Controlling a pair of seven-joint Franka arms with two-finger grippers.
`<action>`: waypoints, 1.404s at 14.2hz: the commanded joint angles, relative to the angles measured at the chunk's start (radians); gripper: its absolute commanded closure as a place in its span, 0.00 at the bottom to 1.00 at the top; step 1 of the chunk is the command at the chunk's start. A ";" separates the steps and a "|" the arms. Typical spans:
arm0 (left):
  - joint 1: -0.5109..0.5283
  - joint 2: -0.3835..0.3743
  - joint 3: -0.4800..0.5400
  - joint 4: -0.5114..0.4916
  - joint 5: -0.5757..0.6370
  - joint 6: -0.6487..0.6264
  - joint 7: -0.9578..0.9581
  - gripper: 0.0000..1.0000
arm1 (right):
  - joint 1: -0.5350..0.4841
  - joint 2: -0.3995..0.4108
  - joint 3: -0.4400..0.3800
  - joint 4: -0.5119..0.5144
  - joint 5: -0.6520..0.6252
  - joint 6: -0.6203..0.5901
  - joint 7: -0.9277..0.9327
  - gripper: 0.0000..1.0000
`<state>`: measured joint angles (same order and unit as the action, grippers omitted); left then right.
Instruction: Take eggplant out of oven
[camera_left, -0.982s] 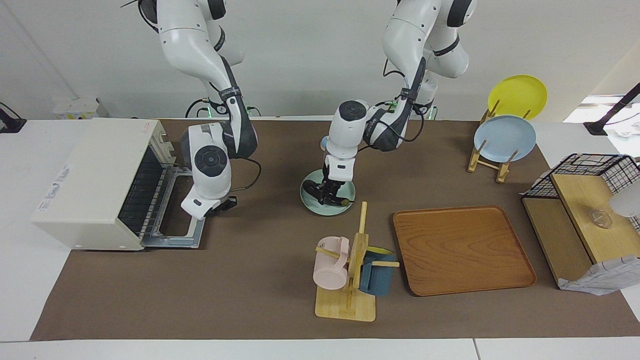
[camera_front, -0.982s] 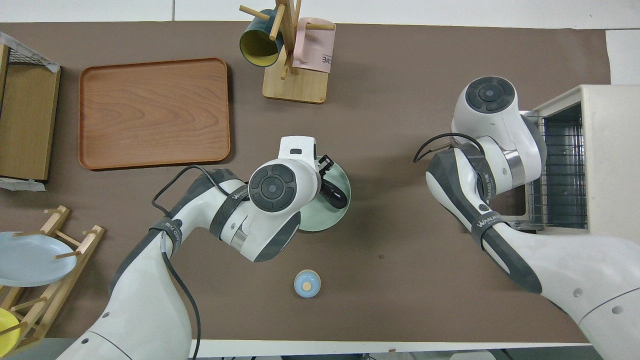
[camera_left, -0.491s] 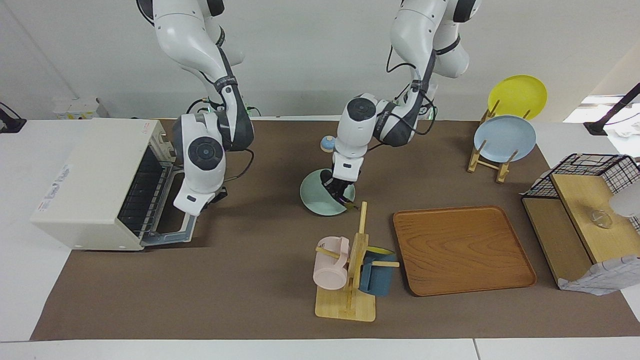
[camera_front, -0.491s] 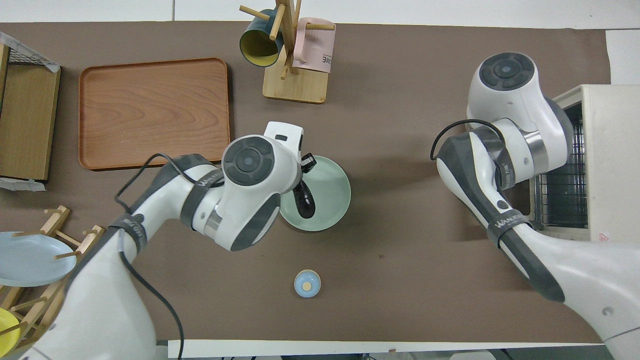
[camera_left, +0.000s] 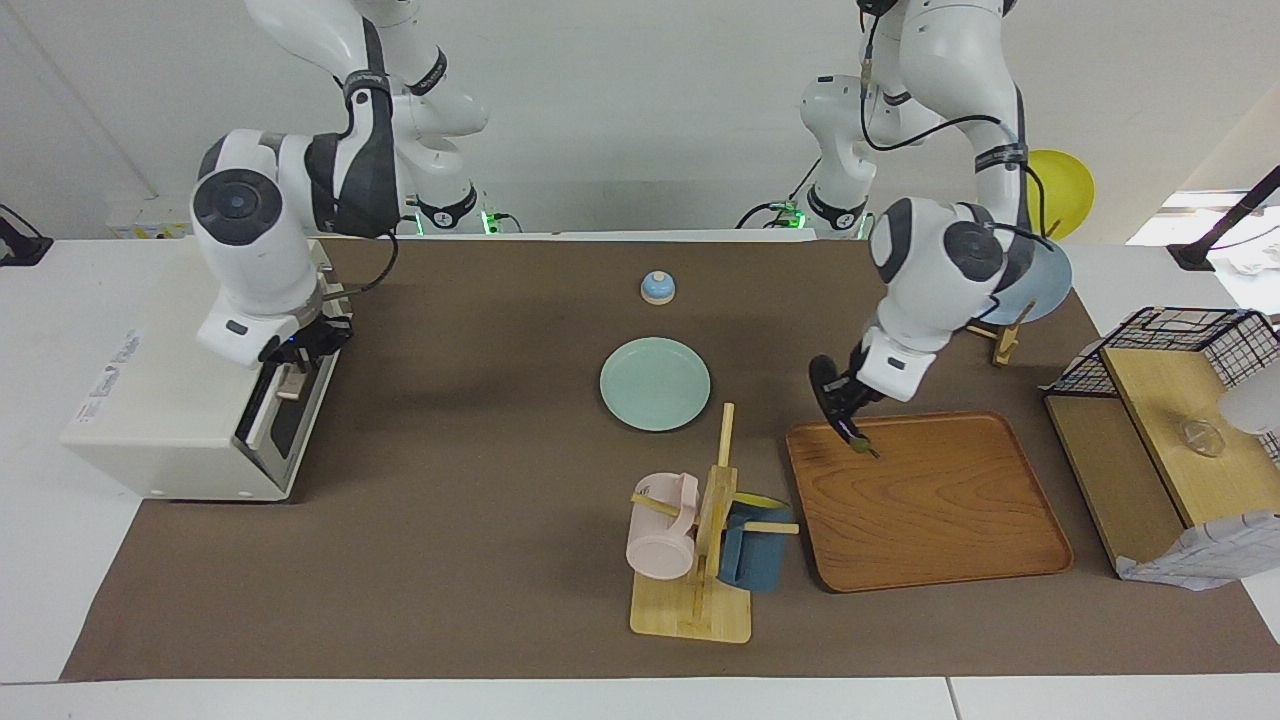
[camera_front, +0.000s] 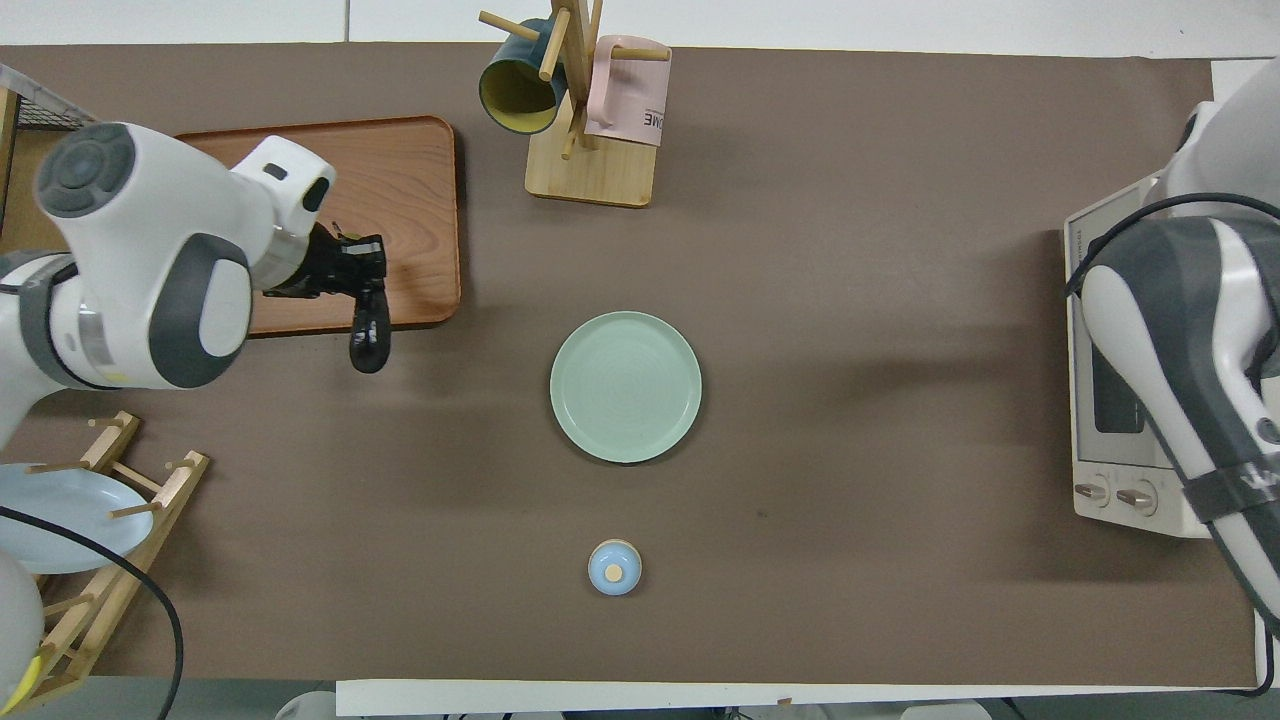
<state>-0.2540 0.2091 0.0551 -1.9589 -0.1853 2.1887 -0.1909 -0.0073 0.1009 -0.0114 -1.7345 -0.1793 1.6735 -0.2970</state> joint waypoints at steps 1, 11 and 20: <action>0.062 0.070 -0.014 0.032 -0.019 0.135 0.082 1.00 | 0.001 -0.055 0.005 0.143 0.089 -0.124 0.033 0.00; 0.090 -0.028 0.020 0.196 0.022 -0.308 0.041 0.00 | -0.065 -0.102 -0.009 0.257 0.187 -0.331 0.078 0.00; 0.081 -0.293 0.017 0.342 0.222 -0.794 0.066 0.00 | -0.063 -0.105 -0.001 0.248 0.136 -0.342 0.078 0.00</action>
<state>-0.1668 -0.0917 0.0698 -1.6353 0.0163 1.4180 -0.1580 -0.0693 0.0057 -0.0240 -1.4716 -0.0258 1.3375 -0.2363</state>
